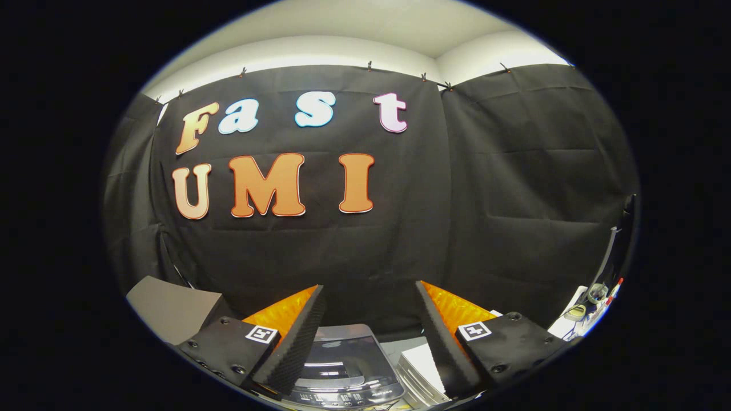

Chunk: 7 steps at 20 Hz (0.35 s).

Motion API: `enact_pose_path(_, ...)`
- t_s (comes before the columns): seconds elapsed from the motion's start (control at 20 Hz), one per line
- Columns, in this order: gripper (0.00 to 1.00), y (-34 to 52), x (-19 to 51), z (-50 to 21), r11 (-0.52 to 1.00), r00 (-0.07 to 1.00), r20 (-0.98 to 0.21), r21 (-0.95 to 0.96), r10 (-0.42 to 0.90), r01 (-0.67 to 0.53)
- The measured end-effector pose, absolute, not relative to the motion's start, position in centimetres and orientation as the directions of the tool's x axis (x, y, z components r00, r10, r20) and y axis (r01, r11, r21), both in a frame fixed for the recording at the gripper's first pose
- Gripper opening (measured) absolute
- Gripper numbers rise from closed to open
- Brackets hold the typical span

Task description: Put the clothes into the washing machine and then close the washing machine lid.

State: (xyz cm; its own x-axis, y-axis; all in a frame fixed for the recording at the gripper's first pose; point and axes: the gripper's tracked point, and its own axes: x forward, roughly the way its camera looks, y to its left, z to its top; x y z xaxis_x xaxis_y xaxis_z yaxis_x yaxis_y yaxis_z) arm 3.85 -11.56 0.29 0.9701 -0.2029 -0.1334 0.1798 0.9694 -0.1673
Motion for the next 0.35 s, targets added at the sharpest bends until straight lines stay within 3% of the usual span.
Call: enact_pose_path(0.35,0.99,-11.78,3.47,0.15,0.967,0.969,-0.117,-0.158,-0.218,0.199)
